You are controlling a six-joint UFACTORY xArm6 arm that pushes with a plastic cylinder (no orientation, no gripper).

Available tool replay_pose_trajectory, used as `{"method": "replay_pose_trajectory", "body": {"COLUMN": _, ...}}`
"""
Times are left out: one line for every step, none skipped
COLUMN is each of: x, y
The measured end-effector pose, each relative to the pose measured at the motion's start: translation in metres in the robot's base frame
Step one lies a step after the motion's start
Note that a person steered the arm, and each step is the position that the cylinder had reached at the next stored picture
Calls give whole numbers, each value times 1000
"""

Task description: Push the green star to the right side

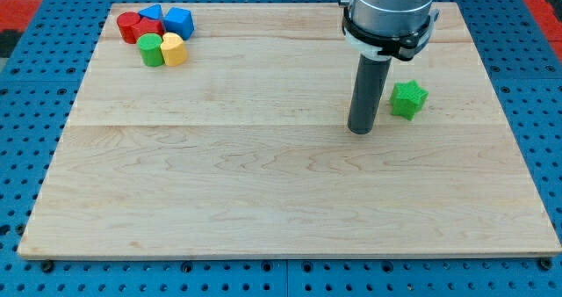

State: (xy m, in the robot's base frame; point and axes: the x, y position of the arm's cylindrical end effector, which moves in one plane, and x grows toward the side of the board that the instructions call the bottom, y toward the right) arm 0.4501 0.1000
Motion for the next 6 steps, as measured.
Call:
{"method": "replay_pose_trajectory", "body": {"x": -6, "y": -2}}
{"method": "replay_pose_trajectory", "body": {"x": -18, "y": -2}}
{"method": "replay_pose_trajectory", "body": {"x": -8, "y": 13}}
{"method": "replay_pose_trajectory", "body": {"x": -17, "y": 44}}
{"method": "replay_pose_trajectory", "body": {"x": -29, "y": 79}}
{"method": "replay_pose_trajectory", "body": {"x": 2, "y": 84}}
